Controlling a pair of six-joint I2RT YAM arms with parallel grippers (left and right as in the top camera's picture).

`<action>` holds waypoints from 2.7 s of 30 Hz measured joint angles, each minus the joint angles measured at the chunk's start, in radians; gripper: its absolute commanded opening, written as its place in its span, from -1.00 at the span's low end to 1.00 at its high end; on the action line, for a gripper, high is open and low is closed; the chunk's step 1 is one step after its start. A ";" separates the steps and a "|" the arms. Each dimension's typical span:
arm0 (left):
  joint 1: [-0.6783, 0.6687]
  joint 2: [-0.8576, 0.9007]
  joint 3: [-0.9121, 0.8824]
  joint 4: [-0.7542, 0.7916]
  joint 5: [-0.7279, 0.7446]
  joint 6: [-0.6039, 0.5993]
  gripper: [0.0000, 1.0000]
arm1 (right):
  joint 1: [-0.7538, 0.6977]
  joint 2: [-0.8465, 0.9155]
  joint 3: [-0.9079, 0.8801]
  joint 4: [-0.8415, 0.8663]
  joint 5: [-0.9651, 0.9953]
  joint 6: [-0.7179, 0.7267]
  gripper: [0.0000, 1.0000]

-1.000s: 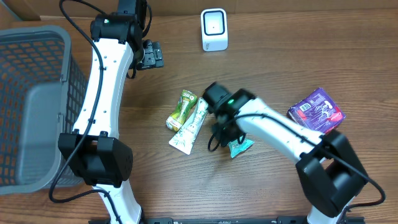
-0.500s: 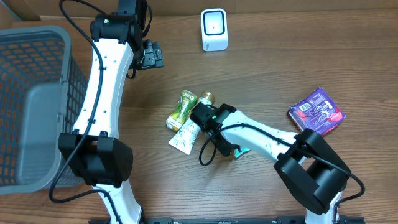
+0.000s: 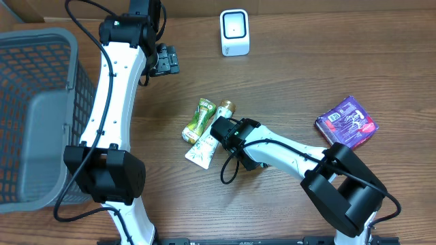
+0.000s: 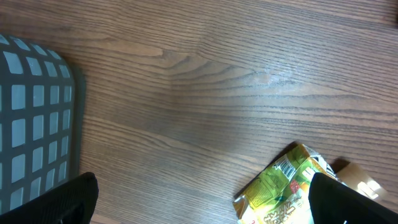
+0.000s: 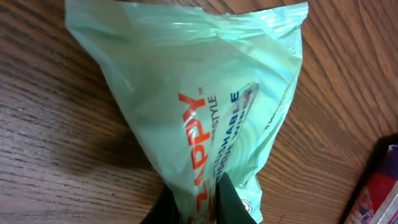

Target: Scan the item barcode

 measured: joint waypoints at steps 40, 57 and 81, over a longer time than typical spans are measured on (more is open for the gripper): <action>0.000 0.000 0.000 0.000 0.000 0.000 0.99 | -0.661 -0.034 -0.121 0.195 -1.149 -0.240 -0.29; 0.000 0.000 0.000 0.000 0.000 0.000 1.00 | -0.733 -0.035 0.060 0.042 -0.713 -0.207 0.04; 0.000 0.000 0.000 0.000 0.000 0.000 0.99 | -0.719 -0.031 0.089 0.052 -0.544 -0.163 -0.92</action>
